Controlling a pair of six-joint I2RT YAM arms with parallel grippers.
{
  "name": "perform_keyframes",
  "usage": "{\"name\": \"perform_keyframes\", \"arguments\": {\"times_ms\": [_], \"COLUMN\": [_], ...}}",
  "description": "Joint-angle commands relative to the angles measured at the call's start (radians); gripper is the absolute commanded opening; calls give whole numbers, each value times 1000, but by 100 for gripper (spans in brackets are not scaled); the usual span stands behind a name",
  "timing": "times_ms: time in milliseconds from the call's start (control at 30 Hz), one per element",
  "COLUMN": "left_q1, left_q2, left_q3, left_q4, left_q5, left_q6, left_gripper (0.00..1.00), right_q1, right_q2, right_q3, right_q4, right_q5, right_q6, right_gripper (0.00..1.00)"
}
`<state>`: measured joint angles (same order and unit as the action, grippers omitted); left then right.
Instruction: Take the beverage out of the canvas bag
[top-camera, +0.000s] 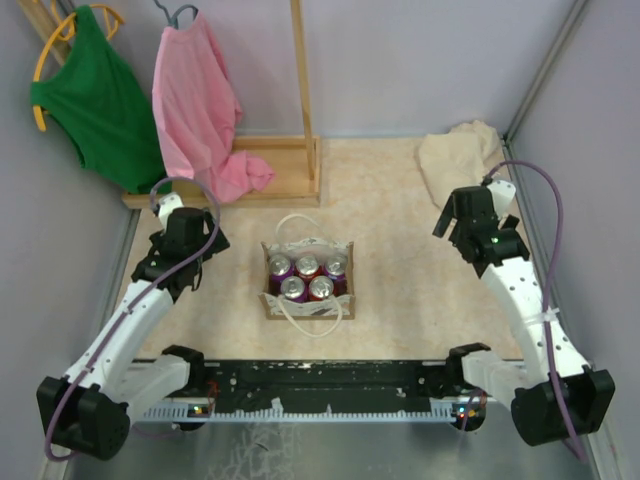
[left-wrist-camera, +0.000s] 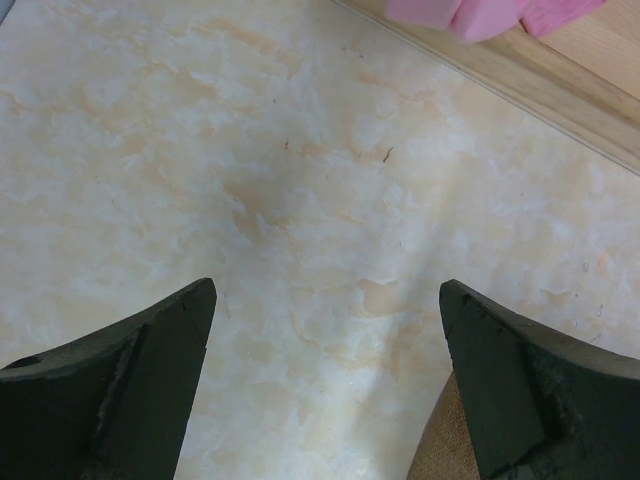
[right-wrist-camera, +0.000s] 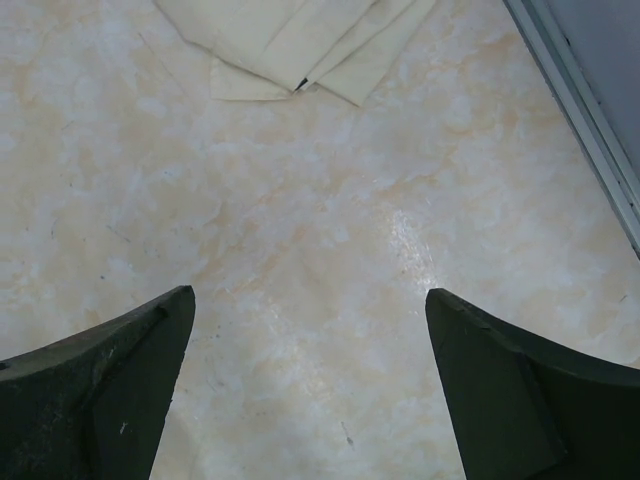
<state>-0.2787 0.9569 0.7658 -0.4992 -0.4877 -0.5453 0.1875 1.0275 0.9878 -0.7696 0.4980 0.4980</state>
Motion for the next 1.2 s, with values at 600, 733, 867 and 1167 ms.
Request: {"name": "perform_keyframes", "arguments": {"times_ms": [600,733,867,1167], "left_q1": [4,5,4,4], "left_q2": [-21,-26,-43,-42], "left_q3": [-1,-4,-19,-48], "left_q4": [39,41,58,89], "left_q5": [104,115,149,220], "left_q6": [49,46,44,64], "left_gripper": [99,99,99,99], "right_q1": [739,796,813,874], "right_q2": [157,248,288,404], "right_q3": [423,390,352,404], "right_q4": [-147,-79,10,26], "right_q5": [-15,-69,-161,-171], "right_q6": [-82,-83,-77,-100], "right_gripper": [75,75,75,74]}}
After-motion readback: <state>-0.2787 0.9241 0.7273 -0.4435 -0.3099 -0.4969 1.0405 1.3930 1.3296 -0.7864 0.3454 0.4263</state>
